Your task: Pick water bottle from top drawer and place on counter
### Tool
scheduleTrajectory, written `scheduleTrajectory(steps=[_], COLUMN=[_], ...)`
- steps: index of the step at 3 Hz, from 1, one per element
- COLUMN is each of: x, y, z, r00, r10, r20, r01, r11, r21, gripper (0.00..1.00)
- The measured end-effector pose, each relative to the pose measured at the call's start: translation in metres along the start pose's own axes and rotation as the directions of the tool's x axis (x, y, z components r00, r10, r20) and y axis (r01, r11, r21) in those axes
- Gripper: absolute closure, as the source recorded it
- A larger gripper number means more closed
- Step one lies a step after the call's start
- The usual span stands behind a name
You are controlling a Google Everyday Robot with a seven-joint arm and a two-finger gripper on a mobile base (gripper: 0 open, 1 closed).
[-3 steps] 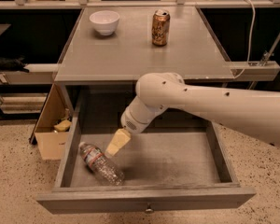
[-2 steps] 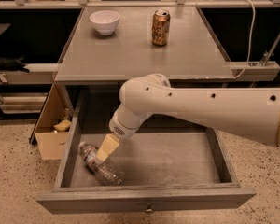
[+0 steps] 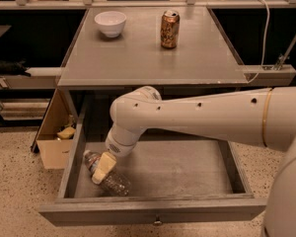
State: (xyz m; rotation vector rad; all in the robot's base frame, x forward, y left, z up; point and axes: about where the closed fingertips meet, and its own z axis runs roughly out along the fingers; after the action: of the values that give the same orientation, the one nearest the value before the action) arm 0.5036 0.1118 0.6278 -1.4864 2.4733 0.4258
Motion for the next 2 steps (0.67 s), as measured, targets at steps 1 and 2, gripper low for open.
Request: scheduleTrajectory(steps=[1,2], x=[0.0108,0.0130], y=[-0.0056,-0.0064], z=[0.0214,0.0277], r00=[0.998,0.997], r10=[0.047,0.064], r20=[-0.032,-0.050], r01=[-0.048,-0.065], r11=[0.9986,0.9974], r21=[-0.024,-0.030], gripper=[0.17,0.40])
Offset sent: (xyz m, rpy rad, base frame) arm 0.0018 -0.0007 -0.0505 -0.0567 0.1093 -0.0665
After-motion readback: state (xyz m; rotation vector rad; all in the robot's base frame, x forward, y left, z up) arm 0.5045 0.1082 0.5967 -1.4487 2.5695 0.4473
